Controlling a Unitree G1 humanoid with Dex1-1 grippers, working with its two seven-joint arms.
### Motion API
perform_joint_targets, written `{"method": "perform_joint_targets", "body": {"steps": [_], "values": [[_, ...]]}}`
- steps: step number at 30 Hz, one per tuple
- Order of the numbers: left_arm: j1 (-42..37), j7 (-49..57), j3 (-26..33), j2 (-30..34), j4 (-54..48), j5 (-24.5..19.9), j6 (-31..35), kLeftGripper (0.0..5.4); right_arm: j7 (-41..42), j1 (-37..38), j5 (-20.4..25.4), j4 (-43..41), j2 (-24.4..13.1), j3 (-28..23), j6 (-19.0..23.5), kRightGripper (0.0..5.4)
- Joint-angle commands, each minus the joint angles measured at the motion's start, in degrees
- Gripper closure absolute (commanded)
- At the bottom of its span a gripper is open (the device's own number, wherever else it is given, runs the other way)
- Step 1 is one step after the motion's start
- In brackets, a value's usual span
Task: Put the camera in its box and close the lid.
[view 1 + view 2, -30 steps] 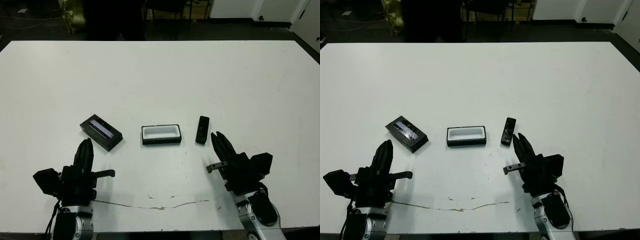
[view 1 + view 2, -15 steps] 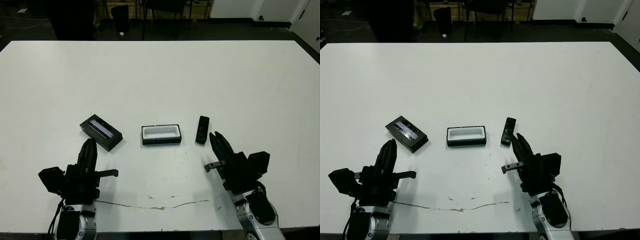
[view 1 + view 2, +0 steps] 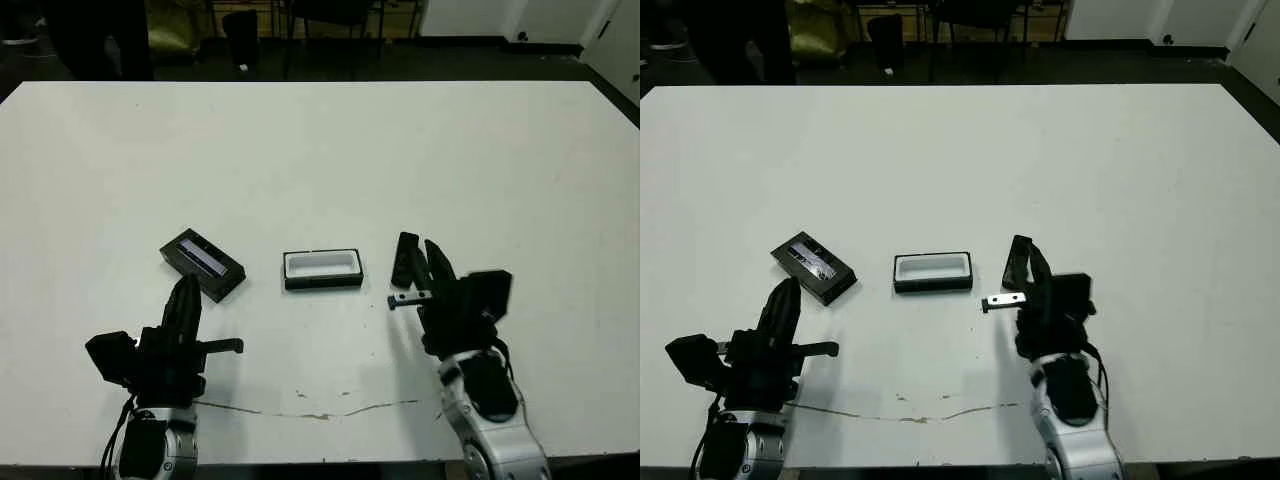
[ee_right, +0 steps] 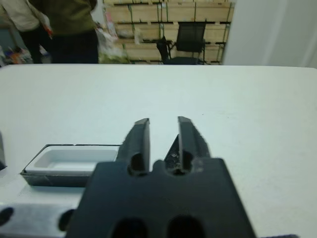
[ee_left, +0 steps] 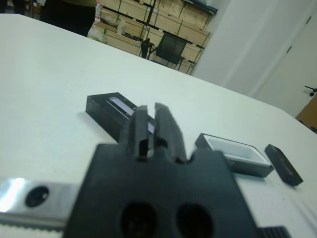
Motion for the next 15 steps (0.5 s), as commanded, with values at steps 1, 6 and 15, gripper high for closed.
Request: {"method": "perform_joint_targets", "body": {"steps": [1, 6, 15], "values": [[0.71, -0.10, -0.10, 0.39, 1.03, -0.01, 0.65, 5.40, -1.79, -1.57, -2.61, 1.90, 0.61, 1.10, 1.64, 3.75], [0.87, -0.09, -0.56, 0.38, 0.82, -0.01, 0.94, 5.40, -4.02, -3.58, -5.31, 6.69, 1.83, 2.05, -0.97, 2.62], [0.85, -1.85, -0.17, 1.18, 2.15, -0.27, -0.91, 5.40, -7.80, -4.41, -5.03, 13.02, 6.11, 1.71, -6.09, 0.59]]}}
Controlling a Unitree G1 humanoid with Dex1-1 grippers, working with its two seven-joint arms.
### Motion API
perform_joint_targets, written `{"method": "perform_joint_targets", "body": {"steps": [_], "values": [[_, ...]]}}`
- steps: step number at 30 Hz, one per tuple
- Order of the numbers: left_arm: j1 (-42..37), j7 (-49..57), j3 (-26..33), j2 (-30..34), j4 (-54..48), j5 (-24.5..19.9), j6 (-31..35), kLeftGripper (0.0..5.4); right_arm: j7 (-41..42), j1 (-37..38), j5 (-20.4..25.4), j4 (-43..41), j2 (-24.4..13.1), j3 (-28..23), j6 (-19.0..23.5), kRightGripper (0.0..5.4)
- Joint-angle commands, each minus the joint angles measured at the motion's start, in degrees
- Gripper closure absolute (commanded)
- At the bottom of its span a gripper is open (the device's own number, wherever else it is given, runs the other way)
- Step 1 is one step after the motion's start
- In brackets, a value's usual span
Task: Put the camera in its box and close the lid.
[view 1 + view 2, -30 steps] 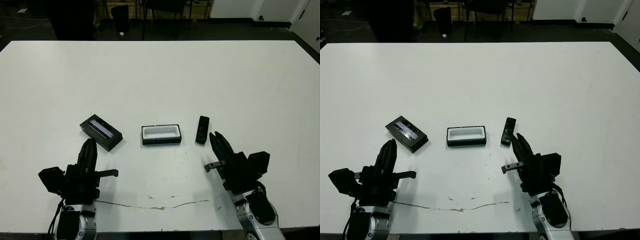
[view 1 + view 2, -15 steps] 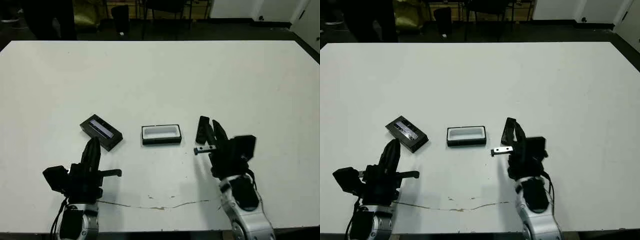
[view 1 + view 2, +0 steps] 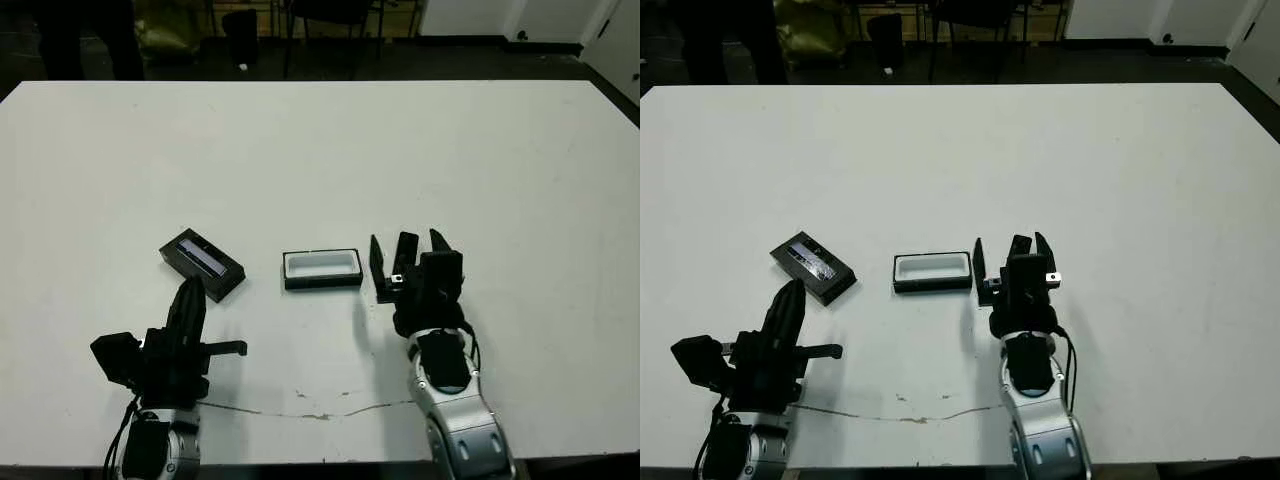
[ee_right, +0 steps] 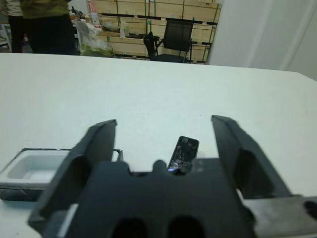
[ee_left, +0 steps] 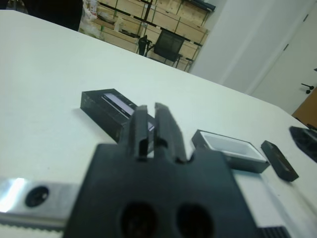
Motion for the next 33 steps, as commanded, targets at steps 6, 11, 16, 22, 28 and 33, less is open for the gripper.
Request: {"method": "perform_joint_targets", "body": {"steps": [6, 11, 16, 22, 28, 33], "values": [[1.30, 0.34, 0.27, 0.53, 0.09, 0.07, 1.72, 5.40, -4.52, -1.00, -0.15, 4.63, 3.37, -0.11, -0.15, 0.01], [1.52, -0.07, 0.33, 0.73, -0.03, -0.53, 1.96, 5.40, -7.06, -1.49, 0.21, 6.51, 4.14, -0.09, -0.36, 0.01], [1.99, 0.09, 0.29, 0.91, -0.47, -0.13, 2.27, 5.40, -9.33, -1.98, 0.64, 8.57, 4.70, -0.19, -1.66, 0.01], [2.29, -0.76, 0.40, 1.23, -0.18, -0.40, 1.82, 5.40, -11.01, -2.23, 2.08, 10.57, 5.07, -0.36, -3.86, 0.01], [2.83, -0.17, 0.48, 1.04, -1.19, 0.01, 3.23, 5.40, -12.24, -2.59, 2.84, 12.31, 5.09, -0.40, -4.97, 0.01], [2.86, -1.24, 0.80, 1.42, -1.24, -1.09, 3.77, 5.40, -13.03, -3.00, 2.93, 13.50, 5.12, -0.39, -4.16, 0.01]]}}
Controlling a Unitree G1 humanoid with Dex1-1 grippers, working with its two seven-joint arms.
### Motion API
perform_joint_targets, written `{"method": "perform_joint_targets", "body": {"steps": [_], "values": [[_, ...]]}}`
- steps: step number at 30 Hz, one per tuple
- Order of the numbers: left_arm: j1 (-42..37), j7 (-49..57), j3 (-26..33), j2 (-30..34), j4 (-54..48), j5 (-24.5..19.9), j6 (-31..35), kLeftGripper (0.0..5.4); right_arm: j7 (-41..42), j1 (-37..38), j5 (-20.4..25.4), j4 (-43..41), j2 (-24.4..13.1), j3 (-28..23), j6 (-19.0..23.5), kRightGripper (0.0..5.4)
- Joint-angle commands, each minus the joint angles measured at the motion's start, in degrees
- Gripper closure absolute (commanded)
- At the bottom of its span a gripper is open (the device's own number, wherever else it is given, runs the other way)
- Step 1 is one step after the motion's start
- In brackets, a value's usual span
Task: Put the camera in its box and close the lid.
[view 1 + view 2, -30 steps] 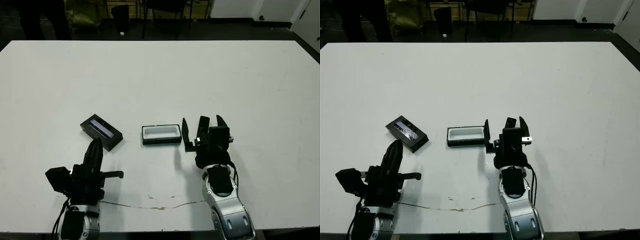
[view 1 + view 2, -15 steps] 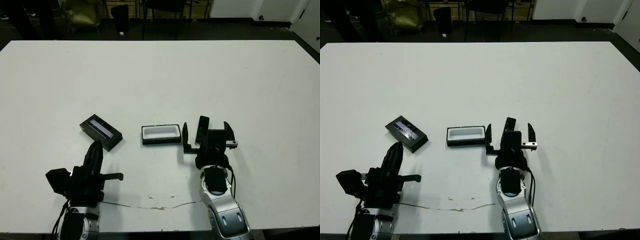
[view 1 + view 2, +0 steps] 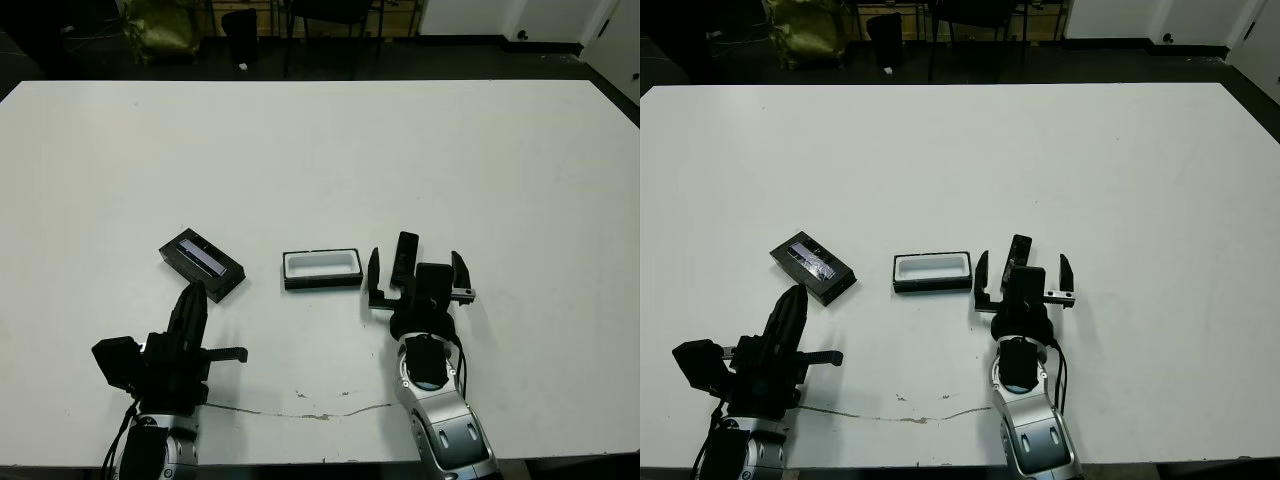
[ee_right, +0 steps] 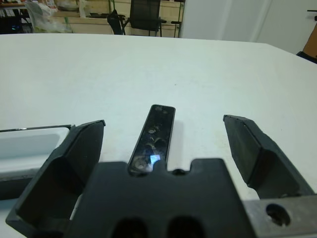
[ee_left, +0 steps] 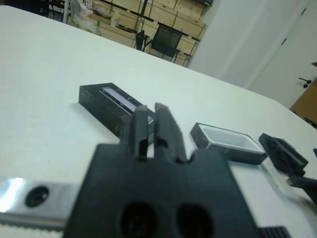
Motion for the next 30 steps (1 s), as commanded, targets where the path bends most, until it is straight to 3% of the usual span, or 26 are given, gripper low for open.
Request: {"method": "perform_joint_targets", "body": {"steps": [1, 19, 22, 30], "values": [[1.41, -0.40, 0.36, 1.32, -0.04, -0.63, 1.43, 5.40, -0.89, -0.81, 0.89, 1.74, 5.16, -0.21, 0.36, 0.01], [2.90, 0.13, -0.67, 0.99, -1.16, 0.03, 1.53, 5.40, -3.08, -0.75, 0.60, 6.92, 5.27, -0.05, 2.97, 0.01], [2.78, 0.02, -0.55, 1.13, -1.23, -0.15, 1.76, 5.40, -3.31, -0.53, 0.59, 7.68, 5.37, 0.14, 2.62, 0.38], [2.53, -0.46, -0.14, 1.34, -1.90, -0.74, 2.52, 5.40, -3.46, -0.53, 3.31, 8.76, 6.39, -0.37, 3.78, 2.22]]}}
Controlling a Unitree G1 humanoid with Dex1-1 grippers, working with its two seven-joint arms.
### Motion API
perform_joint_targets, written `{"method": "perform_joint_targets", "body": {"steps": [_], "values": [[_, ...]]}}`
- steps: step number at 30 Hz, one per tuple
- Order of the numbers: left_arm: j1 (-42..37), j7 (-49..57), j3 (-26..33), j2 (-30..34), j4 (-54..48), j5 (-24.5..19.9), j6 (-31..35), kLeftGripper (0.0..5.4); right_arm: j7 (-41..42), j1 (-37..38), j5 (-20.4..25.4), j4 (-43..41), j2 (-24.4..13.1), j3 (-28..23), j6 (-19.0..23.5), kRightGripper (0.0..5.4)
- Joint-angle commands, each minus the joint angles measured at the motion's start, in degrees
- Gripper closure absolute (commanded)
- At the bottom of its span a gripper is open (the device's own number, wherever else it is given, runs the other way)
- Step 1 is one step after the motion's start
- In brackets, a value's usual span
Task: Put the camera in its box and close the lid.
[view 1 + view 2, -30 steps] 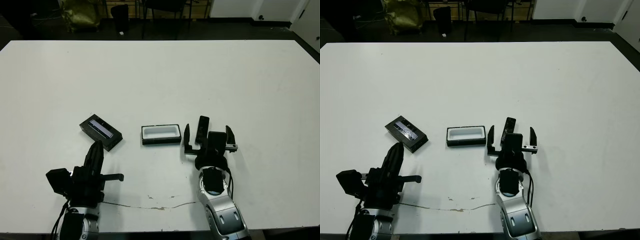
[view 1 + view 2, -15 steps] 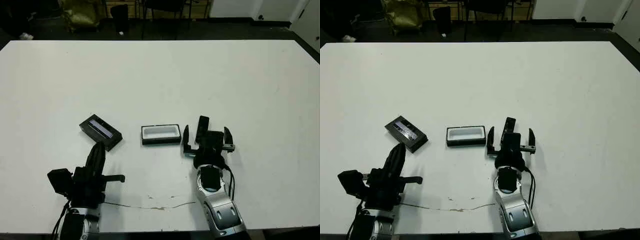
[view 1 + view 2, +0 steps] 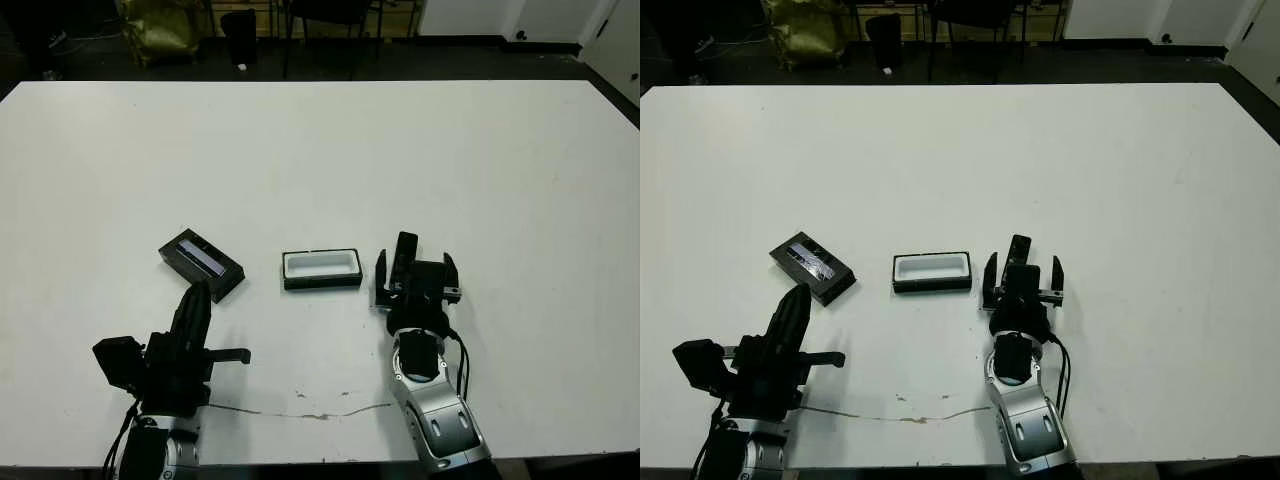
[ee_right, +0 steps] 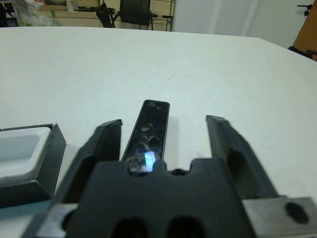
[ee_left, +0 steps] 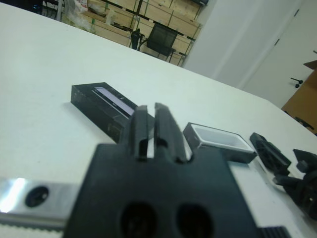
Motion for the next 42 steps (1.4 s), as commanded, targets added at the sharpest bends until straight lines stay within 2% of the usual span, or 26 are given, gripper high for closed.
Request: {"method": "perform_joint_targets", "body": {"steps": [1, 6, 10, 12, 15, 21, 28, 38, 42], "values": [[1.98, 0.38, 0.38, 1.35, -0.69, -0.10, 2.04, 5.40, -0.32, 2.12, 1.86, 4.00, 6.37, -0.21, 3.61, 2.43], [1.99, 0.78, 0.83, 1.70, -1.96, 0.65, 3.26, 5.40, 0.80, 2.28, 5.32, 5.14, 7.05, -0.86, 3.58, 3.58], [1.73, -0.11, 1.30, 2.23, -2.34, 0.26, 3.57, 5.40, 2.49, 2.27, 11.60, 5.46, 8.41, -3.10, 4.94, 4.50], [1.73, -0.29, 1.48, 2.17, -2.65, -0.13, 3.99, 5.40, 3.18, 2.22, 14.55, 5.46, 8.77, -4.08, 5.92, 4.73], [1.70, -0.38, 1.64, 2.03, -2.84, -0.28, 4.31, 5.40, 3.23, 1.97, 17.58, 4.76, 8.78, -4.79, 8.02, 4.81], [1.80, 0.11, 1.40, 1.66, -3.09, 0.54, 4.60, 5.40, 4.40, 2.21, 21.20, 3.74, 7.34, -4.88, 9.17, 4.81], [2.43, 0.09, 0.76, 1.13, -2.76, 0.92, 3.82, 5.40, 6.71, 4.80, 18.29, -1.16, 2.91, -2.17, 7.06, 4.81], [2.91, 0.43, -0.17, 1.00, -1.38, 2.48, 1.90, 5.40, 13.65, 10.49, 15.79, -20.90, -4.14, -3.09, 11.16, 4.82], [2.73, 0.15, -0.30, 0.89, -0.81, 2.31, 1.58, 5.40, 16.02, 12.30, 15.10, -26.65, -5.77, -4.14, 10.30, 4.82]]}}
